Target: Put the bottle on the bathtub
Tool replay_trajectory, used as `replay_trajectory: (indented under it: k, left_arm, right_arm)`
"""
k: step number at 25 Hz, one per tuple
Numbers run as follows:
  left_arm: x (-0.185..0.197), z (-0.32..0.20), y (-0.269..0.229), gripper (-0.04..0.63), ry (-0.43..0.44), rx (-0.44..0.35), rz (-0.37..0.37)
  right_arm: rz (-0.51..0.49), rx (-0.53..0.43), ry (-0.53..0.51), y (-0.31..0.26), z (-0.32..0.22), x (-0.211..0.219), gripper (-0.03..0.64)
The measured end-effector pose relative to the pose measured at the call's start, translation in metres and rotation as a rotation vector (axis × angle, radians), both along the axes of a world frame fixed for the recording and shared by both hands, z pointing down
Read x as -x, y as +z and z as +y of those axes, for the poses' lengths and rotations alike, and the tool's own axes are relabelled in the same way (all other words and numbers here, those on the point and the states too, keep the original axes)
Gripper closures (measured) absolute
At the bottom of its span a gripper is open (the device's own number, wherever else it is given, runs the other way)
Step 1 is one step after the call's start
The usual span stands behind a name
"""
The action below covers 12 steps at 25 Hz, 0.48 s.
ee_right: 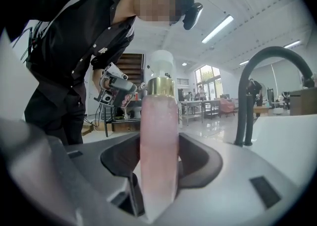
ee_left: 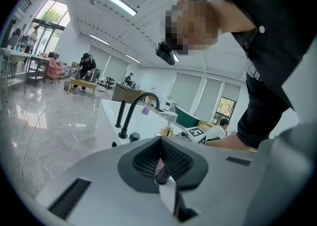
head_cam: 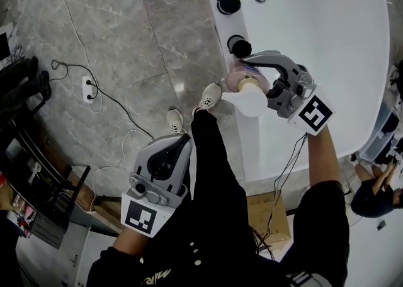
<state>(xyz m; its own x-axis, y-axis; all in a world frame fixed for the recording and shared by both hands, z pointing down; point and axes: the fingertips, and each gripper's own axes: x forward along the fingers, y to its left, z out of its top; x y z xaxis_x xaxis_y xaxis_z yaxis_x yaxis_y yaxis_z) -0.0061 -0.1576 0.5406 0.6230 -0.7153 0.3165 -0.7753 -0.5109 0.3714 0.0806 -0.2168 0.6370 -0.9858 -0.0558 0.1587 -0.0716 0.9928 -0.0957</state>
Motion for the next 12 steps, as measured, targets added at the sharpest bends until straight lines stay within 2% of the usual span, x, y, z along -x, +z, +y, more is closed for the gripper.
replay_trajectory:
  k: [9, 12]
  left_arm:
    - [0.0058, 0.0013, 0.0003, 0.586, -0.006, 0.008, 0.0]
    - [0.0023, -0.0001, -0.0025, 0.586, -0.004, -0.003, 0.001]
  right_arm:
    - [-0.02, 0.055, 0.041, -0.0004, -0.0029, -0.0007, 0.387]
    - [0.004, 0.077, 0.029, 0.0021, 0.0015, -0.0004, 0.337]
